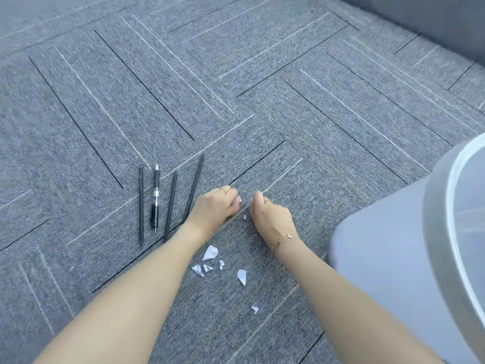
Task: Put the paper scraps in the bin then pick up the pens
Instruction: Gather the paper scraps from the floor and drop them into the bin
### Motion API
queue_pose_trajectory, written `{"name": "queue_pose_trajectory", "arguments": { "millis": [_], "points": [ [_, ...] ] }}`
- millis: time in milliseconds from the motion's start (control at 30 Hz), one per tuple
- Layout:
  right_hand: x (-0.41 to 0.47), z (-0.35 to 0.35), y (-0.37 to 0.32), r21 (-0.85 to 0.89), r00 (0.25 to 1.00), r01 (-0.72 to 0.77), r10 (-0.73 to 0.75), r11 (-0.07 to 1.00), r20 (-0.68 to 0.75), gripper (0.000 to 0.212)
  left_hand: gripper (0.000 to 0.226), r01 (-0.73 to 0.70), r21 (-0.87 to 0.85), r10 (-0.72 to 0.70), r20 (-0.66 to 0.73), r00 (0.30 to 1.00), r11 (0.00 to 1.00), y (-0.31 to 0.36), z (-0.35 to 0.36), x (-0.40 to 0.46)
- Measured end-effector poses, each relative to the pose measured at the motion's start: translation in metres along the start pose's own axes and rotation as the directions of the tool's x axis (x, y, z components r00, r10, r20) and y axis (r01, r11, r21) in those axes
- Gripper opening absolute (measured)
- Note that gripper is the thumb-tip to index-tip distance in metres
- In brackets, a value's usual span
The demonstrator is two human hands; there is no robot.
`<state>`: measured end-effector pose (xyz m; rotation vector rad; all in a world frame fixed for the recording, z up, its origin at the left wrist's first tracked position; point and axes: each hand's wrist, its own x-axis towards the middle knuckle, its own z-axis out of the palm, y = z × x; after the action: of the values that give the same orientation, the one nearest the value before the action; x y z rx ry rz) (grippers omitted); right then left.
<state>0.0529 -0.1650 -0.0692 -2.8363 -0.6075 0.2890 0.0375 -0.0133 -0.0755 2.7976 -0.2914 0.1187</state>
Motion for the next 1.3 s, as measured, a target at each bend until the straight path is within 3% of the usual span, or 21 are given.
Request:
{"name": "queue_pose_trajectory", "arguments": {
  "millis": [167,367,533,667,700,767,833,967,1133,1233,1300],
  "points": [
    [-0.02,-0.014,-0.016,0.242,0.941,-0.328,0.294,0.913,0.167,0.025,0.037,0.229,-0.202,-0.206,0.13,0.97,0.952,0.005,-0.009,-0.038],
    [-0.052,-0.044,-0.048,0.235,0.861,-0.378,0.246,0.896,0.444,0.031,0.043,0.323,-0.285,-0.24,0.289,0.927,0.902,0.004,-0.064,-0.052],
    [-0.051,-0.123,-0.077,0.1,0.911,-0.168,0.115,0.981,0.396,0.027,0.047,0.205,-0.267,-0.146,0.227,0.963,0.942,0.031,-0.152,-0.015],
    [-0.07,-0.233,-0.078,0.058,0.972,-0.065,0.05,0.996,0.229,0.019,0.05,0.013,-0.256,0.015,0.11,0.994,0.967,0.077,-0.222,0.014],
    [-0.076,-0.255,-0.069,0.078,0.977,-0.089,0.071,0.993,0.203,0.014,0.052,-0.04,-0.258,0.057,0.059,0.997,0.965,0.092,-0.236,0.022],
    [-0.09,-0.292,-0.04,0.143,0.977,-0.16,0.137,0.977,0.161,0.025,0.053,-0.119,-0.236,0.112,-0.044,0.993,0.964,0.121,-0.256,0.038],
    [-0.109,-0.32,-0.007,0.195,0.963,-0.264,0.246,0.945,0.11,0.039,0.052,-0.195,-0.245,0.188,-0.055,0.981,0.95,0.153,-0.268,0.053],
    [-0.148,-0.348,0.051,0.171,0.911,-0.411,0.409,0.895,0.052,0.042,0.051,-0.341,-0.289,0.345,-0.036,0.938,0.895,0.224,-0.267,0.072],
    [-0.178,-0.339,0.096,0.21,0.829,-0.558,0.552,0.803,0.091,0.04,0.04,-0.346,-0.299,0.393,0.113,0.913,0.889,0.294,-0.219,0.085],
    [-0.184,-0.327,0.113,0.251,0.809,-0.585,0.577,0.771,0.113,0.036,0.042,-0.359,-0.297,0.403,0.102,0.909,0.885,0.316,-0.187,0.089],
    [-0.186,-0.318,0.12,0.283,0.802,-0.595,0.582,0.753,0.136,0.032,0.034,-0.288,-0.315,0.346,0.145,0.927,0.904,0.323,-0.171,0.09]
  ]
}}
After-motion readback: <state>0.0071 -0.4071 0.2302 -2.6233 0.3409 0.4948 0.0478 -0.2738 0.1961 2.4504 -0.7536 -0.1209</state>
